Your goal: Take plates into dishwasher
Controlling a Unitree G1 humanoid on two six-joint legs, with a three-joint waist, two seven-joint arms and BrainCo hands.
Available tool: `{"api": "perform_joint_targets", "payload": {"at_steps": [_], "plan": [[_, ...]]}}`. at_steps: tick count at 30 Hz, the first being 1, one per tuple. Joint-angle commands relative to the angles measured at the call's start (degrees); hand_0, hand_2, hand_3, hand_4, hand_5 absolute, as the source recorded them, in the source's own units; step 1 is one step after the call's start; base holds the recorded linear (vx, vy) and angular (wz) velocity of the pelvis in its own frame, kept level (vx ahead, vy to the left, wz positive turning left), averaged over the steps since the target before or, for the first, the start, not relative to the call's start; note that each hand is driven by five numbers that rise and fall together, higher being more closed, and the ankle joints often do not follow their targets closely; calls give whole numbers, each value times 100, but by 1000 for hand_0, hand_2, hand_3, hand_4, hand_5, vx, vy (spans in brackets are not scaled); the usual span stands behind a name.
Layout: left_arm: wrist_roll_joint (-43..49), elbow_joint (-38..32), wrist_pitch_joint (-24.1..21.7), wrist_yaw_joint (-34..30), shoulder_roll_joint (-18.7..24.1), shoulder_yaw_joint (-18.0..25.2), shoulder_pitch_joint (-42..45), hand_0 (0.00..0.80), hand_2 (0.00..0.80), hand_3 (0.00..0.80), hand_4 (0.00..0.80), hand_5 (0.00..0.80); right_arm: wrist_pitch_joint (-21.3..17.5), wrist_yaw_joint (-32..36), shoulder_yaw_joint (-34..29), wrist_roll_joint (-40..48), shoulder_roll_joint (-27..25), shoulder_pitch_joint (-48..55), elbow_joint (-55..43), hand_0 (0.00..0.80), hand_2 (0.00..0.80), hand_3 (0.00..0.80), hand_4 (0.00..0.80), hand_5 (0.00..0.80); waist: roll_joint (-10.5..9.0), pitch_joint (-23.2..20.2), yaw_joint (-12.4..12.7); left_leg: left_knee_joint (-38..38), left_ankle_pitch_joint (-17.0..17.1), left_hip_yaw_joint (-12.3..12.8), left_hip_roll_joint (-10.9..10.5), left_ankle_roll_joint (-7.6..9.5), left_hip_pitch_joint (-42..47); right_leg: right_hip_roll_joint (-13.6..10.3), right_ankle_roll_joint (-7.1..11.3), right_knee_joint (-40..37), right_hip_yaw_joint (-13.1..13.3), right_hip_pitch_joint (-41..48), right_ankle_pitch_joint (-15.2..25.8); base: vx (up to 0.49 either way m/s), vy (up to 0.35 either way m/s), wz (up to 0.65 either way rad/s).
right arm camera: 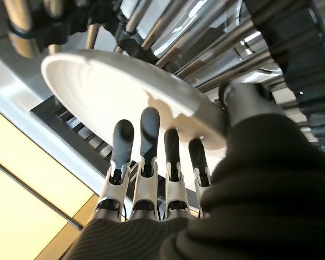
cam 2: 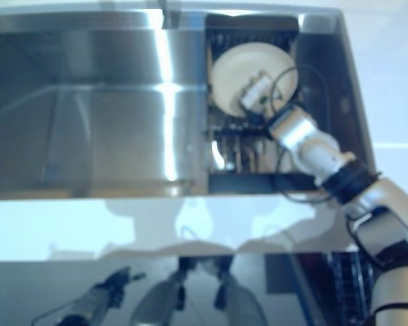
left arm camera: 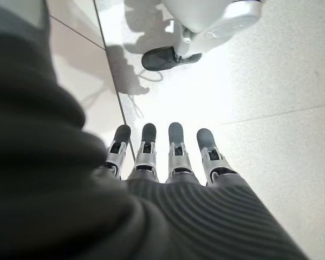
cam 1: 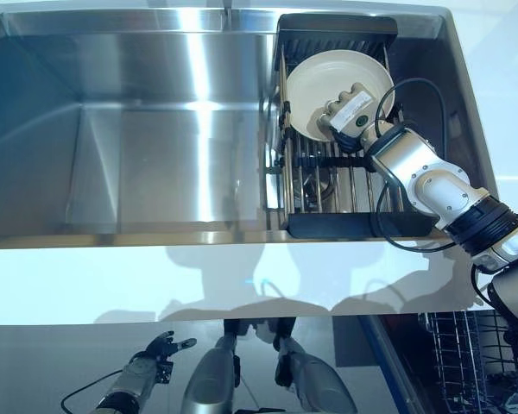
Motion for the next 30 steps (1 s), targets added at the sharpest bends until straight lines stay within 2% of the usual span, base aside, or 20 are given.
{"api": "perform_joint_targets", "payload": {"at_steps": [1,7,13,19,27,30], "plan": [[-169,-90,107,78,14,-364,46,0,0,0,0,0,249,-54,13,-326,-479,-166,378,800,800,800,800,800,-80,-5,237,-37,-42,68,58,-238,-107,-490,834,28,-142,179,47,0,0,0],[-142,-215,199,93,29,-353,75,0,0,0,0,0,128,-155,-73,-598,-605,-50,312,800,800,800,800,800,-103,-118,214,-37,-66,66,62,-221,-27,-487,841,28,-141,250,38,0,0,0],[-138,-239,213,80,45,-352,111,0,0,0,0,0,-1,-237,-107,-1284,-733,-18,341,800,800,800,800,800,-138,-281,177,-37,-110,90,79,-212,87,-482,848,30,-138,351,16,0,0,0],[-157,-229,241,61,43,-346,170,0,0,0,0,0,-443,94,-197,-2411,-760,82,68,800,800,800,800,800,-185,-493,136,-37,-157,140,113,-210,225,-464,850,22,-128,489,-21,0,0,0],[-89,-160,236,59,-17,-321,237,0,0,0,0,0,-748,307,-377,-2846,-726,210,-162,800,800,800,800,800,-238,-702,127,-37,-226,140,127,-192,398,-443,840,16,-93,662,-77,17,2,0],[-56,-159,232,54,-20,-303,280,0,0,0,0,0,-752,322,-431,-2853,-772,258,-178,800,800,800,800,800,-265,-773,126,-37,-248,126,121,-182,441,-430,836,17,-82,706,-96,0,0,0]]}}
